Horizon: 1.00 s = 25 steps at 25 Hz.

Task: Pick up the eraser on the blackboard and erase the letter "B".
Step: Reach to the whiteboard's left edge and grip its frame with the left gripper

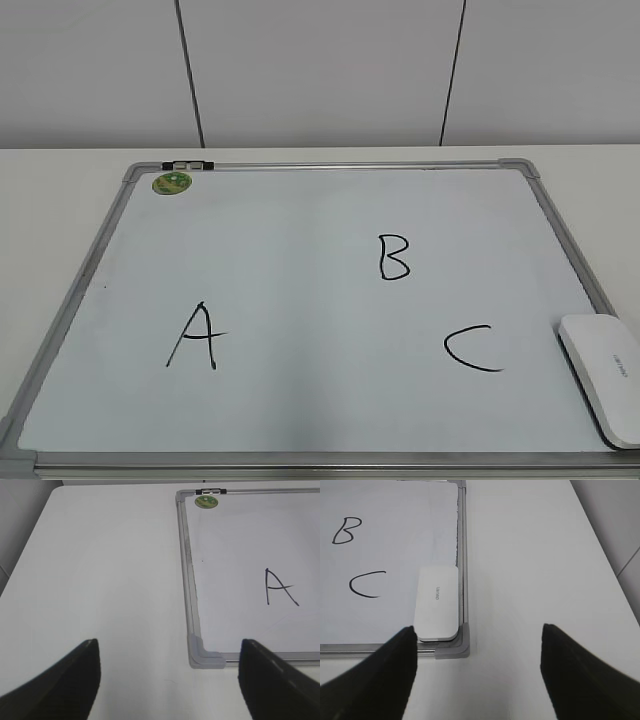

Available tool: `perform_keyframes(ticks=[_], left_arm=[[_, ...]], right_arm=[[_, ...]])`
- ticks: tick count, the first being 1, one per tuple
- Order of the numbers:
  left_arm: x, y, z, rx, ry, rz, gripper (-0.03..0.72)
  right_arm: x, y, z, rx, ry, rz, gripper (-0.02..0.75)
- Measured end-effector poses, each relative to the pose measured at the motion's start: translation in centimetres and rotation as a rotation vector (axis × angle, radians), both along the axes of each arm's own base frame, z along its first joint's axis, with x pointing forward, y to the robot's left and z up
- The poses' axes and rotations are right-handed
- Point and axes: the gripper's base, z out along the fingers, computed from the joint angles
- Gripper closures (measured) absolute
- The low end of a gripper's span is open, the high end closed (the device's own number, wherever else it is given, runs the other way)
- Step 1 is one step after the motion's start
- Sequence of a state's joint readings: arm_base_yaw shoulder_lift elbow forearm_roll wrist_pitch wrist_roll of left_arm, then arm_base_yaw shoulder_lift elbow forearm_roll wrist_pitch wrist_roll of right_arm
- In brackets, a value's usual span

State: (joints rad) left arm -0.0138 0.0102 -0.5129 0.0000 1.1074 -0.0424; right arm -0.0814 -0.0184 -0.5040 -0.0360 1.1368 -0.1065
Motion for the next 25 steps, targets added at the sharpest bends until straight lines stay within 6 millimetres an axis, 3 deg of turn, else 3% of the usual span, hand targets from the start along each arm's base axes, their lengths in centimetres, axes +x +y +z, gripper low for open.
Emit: perform_keyframes(ticks=[25], left_arm=[[0.21, 0.0, 0.01, 0.0, 0.013, 0.0, 0.095]], right_arm=[[0.0, 0.0, 0.0, 0.0, 0.0, 0.0, 0.147]])
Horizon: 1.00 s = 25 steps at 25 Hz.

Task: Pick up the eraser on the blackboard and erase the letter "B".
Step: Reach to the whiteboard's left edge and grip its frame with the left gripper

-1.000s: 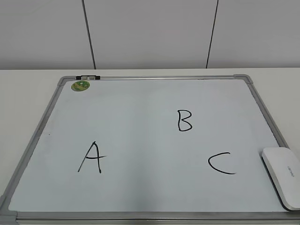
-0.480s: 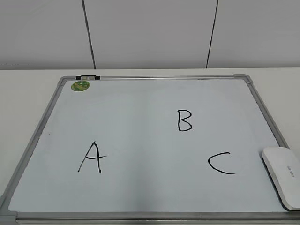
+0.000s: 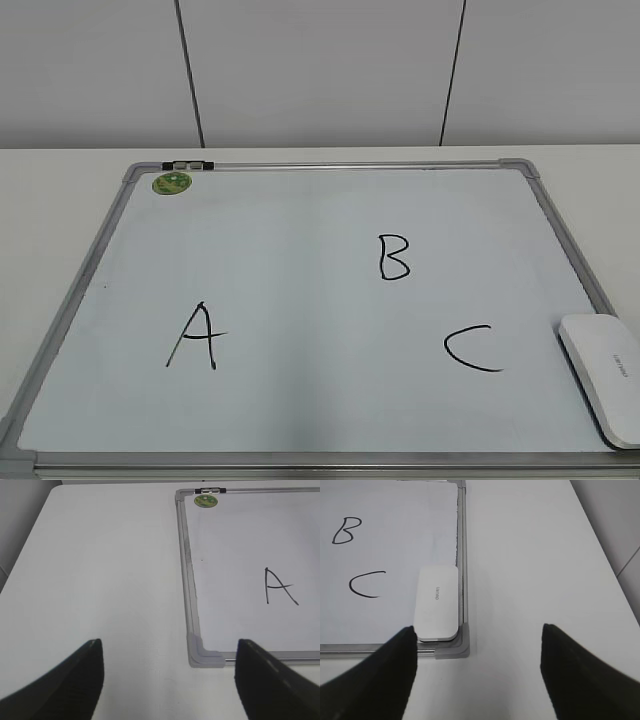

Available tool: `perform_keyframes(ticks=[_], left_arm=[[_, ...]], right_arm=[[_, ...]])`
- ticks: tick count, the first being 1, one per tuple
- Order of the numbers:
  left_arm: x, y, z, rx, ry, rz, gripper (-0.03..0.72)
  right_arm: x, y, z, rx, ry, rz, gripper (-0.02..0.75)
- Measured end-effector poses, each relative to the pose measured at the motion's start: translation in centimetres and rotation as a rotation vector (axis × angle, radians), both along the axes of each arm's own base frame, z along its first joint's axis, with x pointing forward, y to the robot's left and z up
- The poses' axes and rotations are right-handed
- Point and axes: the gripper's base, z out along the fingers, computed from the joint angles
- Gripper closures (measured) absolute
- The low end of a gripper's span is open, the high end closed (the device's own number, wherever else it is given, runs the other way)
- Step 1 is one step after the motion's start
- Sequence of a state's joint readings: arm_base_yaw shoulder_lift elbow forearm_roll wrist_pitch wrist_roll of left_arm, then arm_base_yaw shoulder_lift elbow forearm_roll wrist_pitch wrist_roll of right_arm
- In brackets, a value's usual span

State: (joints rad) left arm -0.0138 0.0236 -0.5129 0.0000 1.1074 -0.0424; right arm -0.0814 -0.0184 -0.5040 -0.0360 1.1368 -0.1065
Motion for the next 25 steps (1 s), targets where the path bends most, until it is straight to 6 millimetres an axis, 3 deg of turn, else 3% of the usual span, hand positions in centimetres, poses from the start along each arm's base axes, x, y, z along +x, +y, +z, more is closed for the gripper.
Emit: perform_keyframes(ticks=[7, 15, 25], left_arm=[[2.6, 0.0, 1.0, 0.001, 0.091, 0.0, 0.095], [9.0, -0.1, 1.9, 0.003, 0.189, 0.0, 0.096], [17.2, -0.4, -1.8, -0.022, 0.354, 0.002, 0.099]], right_arm=[[0.0, 0.0, 0.0, 0.0, 0.0, 0.0, 0.147], [0.0, 0.0, 0.0, 0.0, 0.0, 0.0, 0.147], [0.0, 0.0, 0.0, 0.0, 0.0, 0.0, 0.147]])
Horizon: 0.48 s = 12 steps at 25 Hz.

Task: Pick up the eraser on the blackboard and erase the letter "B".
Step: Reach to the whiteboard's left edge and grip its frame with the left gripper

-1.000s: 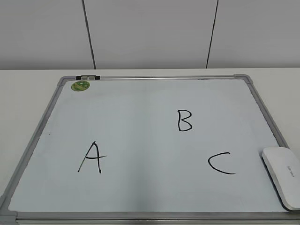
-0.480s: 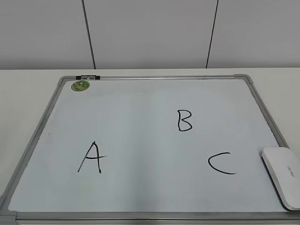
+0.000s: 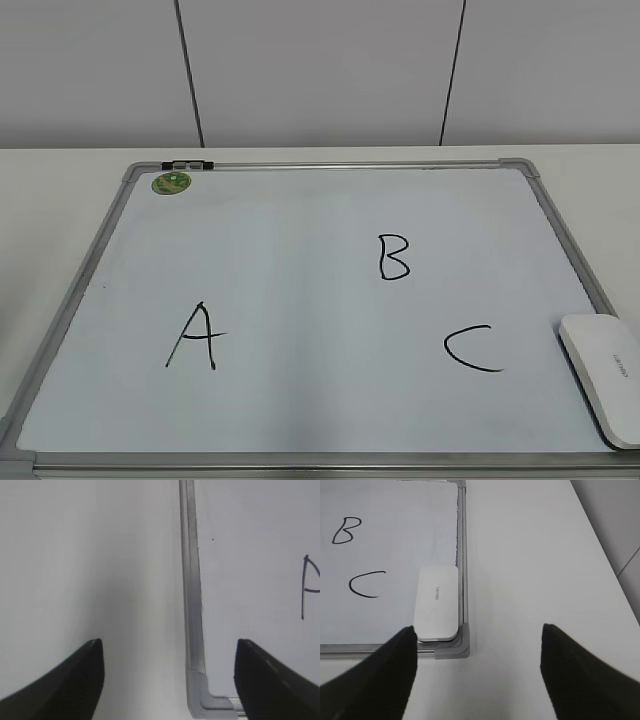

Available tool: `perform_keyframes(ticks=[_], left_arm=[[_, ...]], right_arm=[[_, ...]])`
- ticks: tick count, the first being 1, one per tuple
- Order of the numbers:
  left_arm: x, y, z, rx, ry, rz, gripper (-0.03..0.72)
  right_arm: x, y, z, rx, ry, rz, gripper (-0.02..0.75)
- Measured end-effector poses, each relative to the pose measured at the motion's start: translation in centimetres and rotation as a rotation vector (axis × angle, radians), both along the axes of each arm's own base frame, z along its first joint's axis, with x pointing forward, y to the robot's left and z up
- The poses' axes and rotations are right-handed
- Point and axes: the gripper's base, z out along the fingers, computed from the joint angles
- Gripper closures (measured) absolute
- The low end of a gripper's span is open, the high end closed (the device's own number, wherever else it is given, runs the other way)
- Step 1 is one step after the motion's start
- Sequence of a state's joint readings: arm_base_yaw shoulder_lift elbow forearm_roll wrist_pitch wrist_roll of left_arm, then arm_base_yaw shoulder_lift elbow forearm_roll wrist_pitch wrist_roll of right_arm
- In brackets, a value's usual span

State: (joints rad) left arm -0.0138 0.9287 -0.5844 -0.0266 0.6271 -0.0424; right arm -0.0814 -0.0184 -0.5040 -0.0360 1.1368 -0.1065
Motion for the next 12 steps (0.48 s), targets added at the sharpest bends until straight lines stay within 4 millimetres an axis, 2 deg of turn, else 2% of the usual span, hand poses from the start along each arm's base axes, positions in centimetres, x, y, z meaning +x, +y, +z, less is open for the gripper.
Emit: perform_keyframes(ticks=[3, 12], left_arm=[[2.0, 0.0, -0.9, 0.001, 0.061, 0.0, 0.099], [9.4, -0.2, -1.0, -0.021, 0.126, 0.009, 0.111]], right_arm=[[0.0, 0.0, 0.0, 0.0, 0.0, 0.0, 0.147], [0.0, 0.0, 0.0, 0.0, 0.0, 0.0, 0.147]])
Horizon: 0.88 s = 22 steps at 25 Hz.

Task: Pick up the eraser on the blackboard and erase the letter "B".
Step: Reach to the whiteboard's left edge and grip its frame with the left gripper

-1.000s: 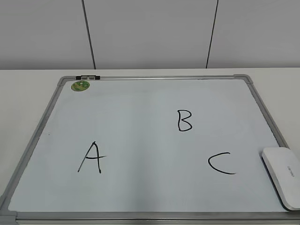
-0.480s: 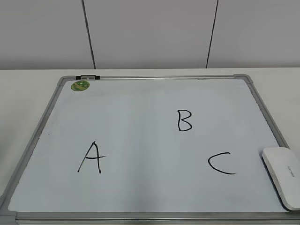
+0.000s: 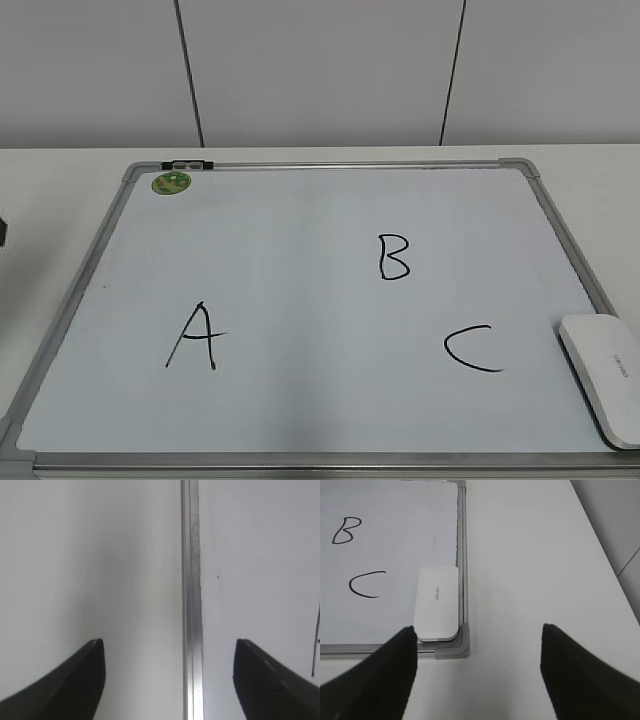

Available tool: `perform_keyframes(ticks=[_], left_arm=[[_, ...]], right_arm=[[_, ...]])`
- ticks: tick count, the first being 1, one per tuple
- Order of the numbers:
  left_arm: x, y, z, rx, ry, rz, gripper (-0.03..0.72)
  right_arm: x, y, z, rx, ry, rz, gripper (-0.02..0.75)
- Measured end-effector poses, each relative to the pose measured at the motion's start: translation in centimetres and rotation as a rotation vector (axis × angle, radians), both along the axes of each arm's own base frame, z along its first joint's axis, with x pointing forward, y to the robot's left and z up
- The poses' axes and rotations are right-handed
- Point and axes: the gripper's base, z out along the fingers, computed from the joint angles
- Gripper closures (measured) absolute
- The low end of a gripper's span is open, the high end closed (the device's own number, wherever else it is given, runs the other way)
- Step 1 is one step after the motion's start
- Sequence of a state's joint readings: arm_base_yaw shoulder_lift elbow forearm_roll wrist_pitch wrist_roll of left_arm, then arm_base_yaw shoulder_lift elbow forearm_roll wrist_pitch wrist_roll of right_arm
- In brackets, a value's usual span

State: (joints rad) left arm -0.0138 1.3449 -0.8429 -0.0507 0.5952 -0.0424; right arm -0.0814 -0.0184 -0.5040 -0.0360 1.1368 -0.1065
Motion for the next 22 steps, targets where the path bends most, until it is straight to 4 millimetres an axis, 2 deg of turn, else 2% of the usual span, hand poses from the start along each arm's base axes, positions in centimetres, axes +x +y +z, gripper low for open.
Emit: perform_keyframes(ticks=[6, 9, 14, 22], left_arm=[[4.6, -0.7, -0.8, -0.04, 0.074, 0.001, 0.16], [6.4, -1.5, -1.5, -0.02, 0.111, -0.066, 0.176], [8.2, -2.8, -3.7, 0.0, 0.193, -0.135, 0.181], [10.1, -3.0, -7.1, -0.001, 0.343, -0.144, 0.196]], right_arm=[[0.0, 0.0, 0.0, 0.0, 0.0, 0.0, 0.147], [0.0, 0.0, 0.0, 0.0, 0.0, 0.0, 0.147], [0.0, 0.0, 0.0, 0.0, 0.0, 0.0, 0.147], [0.0, 0.0, 0.0, 0.0, 0.0, 0.0, 0.147]])
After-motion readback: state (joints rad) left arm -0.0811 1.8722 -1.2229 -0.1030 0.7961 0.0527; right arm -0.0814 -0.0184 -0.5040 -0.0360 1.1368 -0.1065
